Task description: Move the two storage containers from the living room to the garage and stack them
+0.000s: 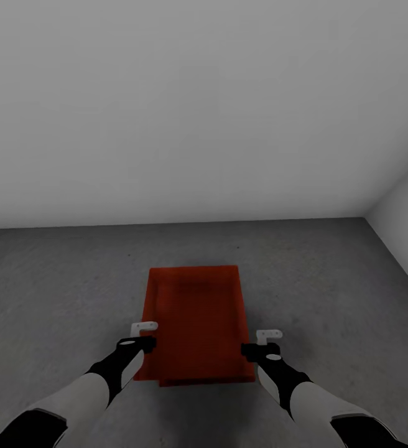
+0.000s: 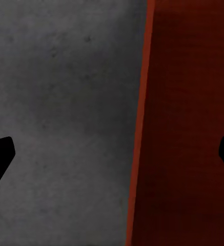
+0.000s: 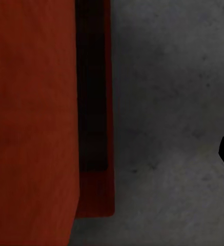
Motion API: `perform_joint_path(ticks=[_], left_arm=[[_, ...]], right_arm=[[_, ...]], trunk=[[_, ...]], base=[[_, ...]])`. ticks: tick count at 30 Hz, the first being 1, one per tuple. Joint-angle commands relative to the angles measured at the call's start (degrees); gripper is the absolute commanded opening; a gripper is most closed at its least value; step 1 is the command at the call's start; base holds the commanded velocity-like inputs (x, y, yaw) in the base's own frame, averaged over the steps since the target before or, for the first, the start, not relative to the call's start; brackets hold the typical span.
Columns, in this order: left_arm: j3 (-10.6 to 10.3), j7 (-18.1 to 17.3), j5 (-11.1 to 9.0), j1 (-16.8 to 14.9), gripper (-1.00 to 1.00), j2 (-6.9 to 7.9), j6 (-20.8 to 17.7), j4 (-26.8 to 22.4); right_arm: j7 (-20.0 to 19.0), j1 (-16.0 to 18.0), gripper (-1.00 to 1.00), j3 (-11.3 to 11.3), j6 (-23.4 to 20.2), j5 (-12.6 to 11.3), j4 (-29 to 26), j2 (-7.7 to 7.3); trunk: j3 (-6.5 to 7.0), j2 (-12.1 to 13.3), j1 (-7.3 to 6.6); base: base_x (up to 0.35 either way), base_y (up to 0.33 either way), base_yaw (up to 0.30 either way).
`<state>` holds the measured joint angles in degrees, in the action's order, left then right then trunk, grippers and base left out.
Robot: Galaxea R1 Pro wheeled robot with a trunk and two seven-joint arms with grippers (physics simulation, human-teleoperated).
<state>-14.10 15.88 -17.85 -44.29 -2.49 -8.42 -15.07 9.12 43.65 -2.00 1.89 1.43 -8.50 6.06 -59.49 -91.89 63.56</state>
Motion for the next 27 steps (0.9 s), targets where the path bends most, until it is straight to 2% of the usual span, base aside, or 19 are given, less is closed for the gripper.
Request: perform_joint_path(ticks=[1,12,27], left_arm=[[-0.5,0.4,-0.5,0.0,1.00,0.02,-0.3,-0.1],[-0.5,0.5,-0.5,0.0,1.00,-0.39,-0.3,0.0],[-0.5,0.5,-0.4,0.0,1.00,-0.41,-0.3,0.0]], right_arm=[[0.3,0.0,1.00,-0.2,0.1,0.1,0.1,0.01],[0.4,0.0,1.00,-0.2,0.1,0.2,0.1,0.01],[0.4,0.0,1.00,-0.3,0.0,0.2,0.1,0.01]], trunk=[[-0.03,0.0,0.00],[-0.03,0.0,0.00],[2.66,6.0,-3.30]], base=[[0.000,0.000,0.000],[0.000,0.000,0.000],[0.000,0.000,0.000]])
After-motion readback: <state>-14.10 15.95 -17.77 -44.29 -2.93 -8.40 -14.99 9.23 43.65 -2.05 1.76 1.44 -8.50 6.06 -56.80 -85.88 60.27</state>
